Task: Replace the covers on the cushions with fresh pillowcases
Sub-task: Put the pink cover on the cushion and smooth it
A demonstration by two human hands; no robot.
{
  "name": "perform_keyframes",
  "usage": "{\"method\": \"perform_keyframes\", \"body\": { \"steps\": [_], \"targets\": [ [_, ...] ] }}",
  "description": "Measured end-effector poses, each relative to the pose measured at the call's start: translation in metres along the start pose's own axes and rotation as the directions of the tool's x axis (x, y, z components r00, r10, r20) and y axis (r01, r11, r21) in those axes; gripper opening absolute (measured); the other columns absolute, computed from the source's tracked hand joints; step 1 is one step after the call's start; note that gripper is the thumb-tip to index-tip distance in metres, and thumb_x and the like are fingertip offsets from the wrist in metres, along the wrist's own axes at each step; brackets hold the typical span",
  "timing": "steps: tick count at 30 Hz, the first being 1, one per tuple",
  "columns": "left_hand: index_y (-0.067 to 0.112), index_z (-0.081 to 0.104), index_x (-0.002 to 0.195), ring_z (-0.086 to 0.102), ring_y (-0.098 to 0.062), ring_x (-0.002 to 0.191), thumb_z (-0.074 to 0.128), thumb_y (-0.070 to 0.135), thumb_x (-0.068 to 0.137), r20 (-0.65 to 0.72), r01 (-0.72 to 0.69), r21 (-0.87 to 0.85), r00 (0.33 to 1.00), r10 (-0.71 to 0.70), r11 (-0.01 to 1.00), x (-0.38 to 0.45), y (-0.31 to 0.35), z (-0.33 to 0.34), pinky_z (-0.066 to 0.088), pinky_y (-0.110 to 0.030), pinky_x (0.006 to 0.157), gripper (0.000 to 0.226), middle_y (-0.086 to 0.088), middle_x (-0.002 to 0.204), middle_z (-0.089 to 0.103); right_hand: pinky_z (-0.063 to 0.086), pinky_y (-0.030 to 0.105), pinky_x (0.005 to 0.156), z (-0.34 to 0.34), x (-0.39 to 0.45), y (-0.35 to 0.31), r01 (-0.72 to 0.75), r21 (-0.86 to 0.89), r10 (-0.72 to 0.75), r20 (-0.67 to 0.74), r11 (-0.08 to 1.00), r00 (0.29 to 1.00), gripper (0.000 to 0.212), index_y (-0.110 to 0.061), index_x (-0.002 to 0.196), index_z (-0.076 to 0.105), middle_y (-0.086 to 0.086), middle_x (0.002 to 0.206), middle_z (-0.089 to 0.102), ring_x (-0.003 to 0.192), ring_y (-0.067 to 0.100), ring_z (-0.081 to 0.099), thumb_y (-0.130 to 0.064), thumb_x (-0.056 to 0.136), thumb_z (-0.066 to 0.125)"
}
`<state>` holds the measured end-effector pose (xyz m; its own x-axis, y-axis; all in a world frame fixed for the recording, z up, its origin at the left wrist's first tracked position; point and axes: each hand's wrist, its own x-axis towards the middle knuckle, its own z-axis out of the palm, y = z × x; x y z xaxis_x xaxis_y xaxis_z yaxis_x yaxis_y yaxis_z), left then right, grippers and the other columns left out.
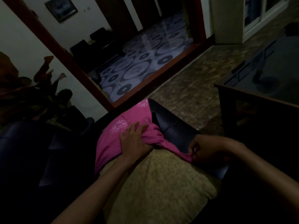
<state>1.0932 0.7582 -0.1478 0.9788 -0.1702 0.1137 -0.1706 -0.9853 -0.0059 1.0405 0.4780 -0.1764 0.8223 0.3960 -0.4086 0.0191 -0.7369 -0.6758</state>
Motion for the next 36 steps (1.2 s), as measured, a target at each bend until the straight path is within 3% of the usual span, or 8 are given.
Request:
{"method": "perform_keyframes", "body": {
  "steps": [4, 8, 14, 18, 21, 29, 33, 36],
  "targets": [
    [0.044, 0.047, 0.137, 0.037, -0.024, 0.135, 0.072, 0.053, 0.067, -0.042, -0.031, 0.022, 0.999, 0.032, 0.999, -0.001, 0.009, 0.001, 0.021, -0.058, 0.115, 0.075, 0.005, 0.148, 0.041, 0.044, 0.014, 0.053, 0.002, -0.014, 0.004, -0.009, 0.064, 0.001, 0.129, 0.998, 0.992, 0.031, -0.027, 0.064, 0.069, -0.012, 0.06, 0.065, 0.049, -0.003, 0.054, -0.011, 0.091, 0.067],
    [0.029, 0.06, 0.111, 0.052, -0.026, 0.111, 0.069, 0.042, 0.067, -0.207, -0.189, 0.091, 0.957, 0.205, 0.978, -0.021, 0.01, 0.003, 0.039, -0.045, 0.098, 0.047, -0.002, 0.122, 0.056, 0.053, 0.017, 0.066, 0.004, -0.014, 0.0, 0.049, 0.176, -0.038, -0.065, 0.983, 0.997, 0.006, -0.034, 0.077, 0.078, -0.016, 0.075, 0.074, 0.066, -0.002, 0.066, -0.033, 0.082, 0.081],
    [0.026, 0.061, 0.083, 0.059, -0.016, 0.078, 0.07, 0.026, 0.08, -0.326, -0.283, -0.069, 0.913, 0.247, 0.957, -0.056, 0.012, -0.004, 0.043, -0.038, 0.074, 0.009, 0.01, 0.082, 0.063, 0.052, 0.021, 0.086, 0.017, 0.005, -0.027, 0.196, 0.138, -0.152, -0.277, 0.971, 0.949, 0.053, -0.031, 0.119, 0.071, -0.011, 0.106, 0.071, 0.092, 0.002, 0.066, -0.042, 0.07, 0.089],
    [0.024, 0.065, 0.086, 0.059, -0.014, 0.075, 0.07, 0.028, 0.086, -0.31, -0.283, -0.163, 0.924, 0.224, 0.945, -0.075, 0.008, -0.004, 0.048, -0.037, 0.068, 0.006, 0.008, 0.083, 0.065, 0.055, 0.027, 0.081, 0.031, 0.01, -0.032, 0.216, 0.069, -0.178, -0.36, 0.974, 0.916, 0.015, -0.025, 0.097, 0.079, -0.004, 0.094, 0.077, 0.09, 0.01, 0.071, -0.029, 0.083, 0.077],
    [0.024, 0.062, 0.091, 0.057, -0.015, 0.086, 0.07, 0.035, 0.078, -0.242, -0.243, -0.182, 0.95, 0.196, 0.953, -0.084, 0.006, 0.007, 0.047, -0.036, 0.076, 0.019, 0.007, 0.092, 0.061, 0.05, 0.021, 0.074, 0.031, -0.005, -0.028, 0.164, 0.018, -0.158, -0.177, 0.986, 0.971, 0.009, -0.022, 0.082, 0.078, -0.006, 0.086, 0.077, 0.081, 0.007, 0.069, -0.017, 0.082, 0.071],
    [0.03, 0.061, 0.088, 0.055, -0.023, 0.093, 0.06, 0.028, 0.057, -0.179, -0.176, -0.062, 0.97, 0.162, 0.982, -0.063, 0.02, 0.021, 0.038, -0.04, 0.076, 0.031, 0.012, 0.095, 0.059, 0.058, 0.033, 0.084, 0.035, -0.013, -0.032, 0.089, -0.002, -0.089, -0.034, 0.996, 0.995, 0.043, -0.019, 0.088, 0.077, -0.002, 0.085, 0.076, 0.082, 0.014, 0.072, -0.044, 0.066, 0.049],
    [0.03, 0.06, 0.092, 0.055, -0.02, 0.095, 0.063, 0.034, 0.067, -0.196, -0.224, -0.078, 0.959, 0.206, 0.971, -0.07, 0.013, 0.009, 0.041, -0.038, 0.078, 0.026, 0.009, 0.097, 0.06, 0.057, 0.031, 0.081, 0.034, -0.005, -0.041, 0.07, 0.051, -0.066, -0.082, 0.996, 0.994, 0.037, -0.02, 0.099, 0.072, -0.005, 0.098, 0.074, 0.091, 0.014, 0.07, -0.052, 0.079, 0.072],
    [0.023, 0.061, 0.086, 0.058, -0.018, 0.082, 0.066, 0.026, 0.077, -0.336, -0.213, -0.146, 0.929, 0.154, 0.966, -0.091, -0.008, -0.004, 0.043, -0.033, 0.068, 0.011, 0.007, 0.087, 0.061, 0.048, 0.038, 0.101, 0.049, 0.002, -0.066, 0.08, 0.084, -0.062, -0.199, 0.993, 0.978, 0.099, -0.026, 0.141, 0.042, 0.002, 0.134, 0.045, 0.12, 0.023, 0.055, -0.073, 0.063, 0.08]
  ]
}}
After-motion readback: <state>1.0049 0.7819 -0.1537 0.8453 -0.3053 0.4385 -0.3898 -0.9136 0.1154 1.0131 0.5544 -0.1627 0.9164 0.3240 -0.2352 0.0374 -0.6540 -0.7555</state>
